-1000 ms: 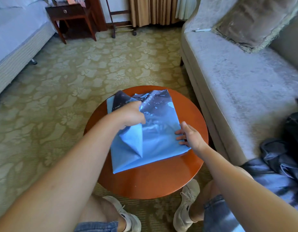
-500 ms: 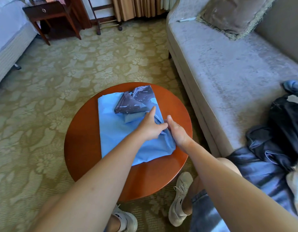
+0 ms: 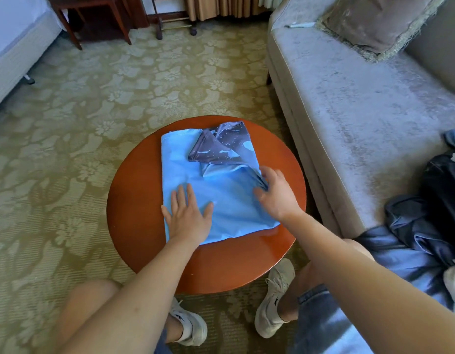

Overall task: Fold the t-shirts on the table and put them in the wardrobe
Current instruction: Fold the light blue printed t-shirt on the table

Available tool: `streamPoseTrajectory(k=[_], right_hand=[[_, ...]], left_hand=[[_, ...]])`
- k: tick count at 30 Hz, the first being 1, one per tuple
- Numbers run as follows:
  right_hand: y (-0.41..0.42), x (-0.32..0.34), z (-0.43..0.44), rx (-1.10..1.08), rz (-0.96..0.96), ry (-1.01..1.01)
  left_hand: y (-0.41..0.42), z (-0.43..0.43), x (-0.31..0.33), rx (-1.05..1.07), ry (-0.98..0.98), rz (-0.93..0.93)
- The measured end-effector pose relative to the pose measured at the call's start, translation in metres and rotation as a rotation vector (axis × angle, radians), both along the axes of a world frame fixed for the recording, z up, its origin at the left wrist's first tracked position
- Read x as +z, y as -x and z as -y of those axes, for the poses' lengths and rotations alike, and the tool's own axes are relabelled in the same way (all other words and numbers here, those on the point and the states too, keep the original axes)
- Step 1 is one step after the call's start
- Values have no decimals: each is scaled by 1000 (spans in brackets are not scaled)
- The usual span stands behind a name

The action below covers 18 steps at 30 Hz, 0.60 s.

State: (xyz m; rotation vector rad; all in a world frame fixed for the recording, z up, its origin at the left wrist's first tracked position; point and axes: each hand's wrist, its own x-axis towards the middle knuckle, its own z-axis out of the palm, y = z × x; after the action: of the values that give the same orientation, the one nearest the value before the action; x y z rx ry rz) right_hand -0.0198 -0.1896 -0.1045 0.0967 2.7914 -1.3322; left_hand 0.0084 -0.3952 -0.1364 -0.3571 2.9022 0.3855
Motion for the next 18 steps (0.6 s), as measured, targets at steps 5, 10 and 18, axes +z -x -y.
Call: streamPoseTrajectory(k=[5,10,18], right_hand=[[-4,6,48,439,-328,-321],[36,-11,63,601,-193,-633],[80,-2,31,-131,-113,-414]], left_hand=[[-4,6,-6,-23,30,-84],[-4,7,-8,-31,35,-110],[14,21,-8,-177,50,-75]])
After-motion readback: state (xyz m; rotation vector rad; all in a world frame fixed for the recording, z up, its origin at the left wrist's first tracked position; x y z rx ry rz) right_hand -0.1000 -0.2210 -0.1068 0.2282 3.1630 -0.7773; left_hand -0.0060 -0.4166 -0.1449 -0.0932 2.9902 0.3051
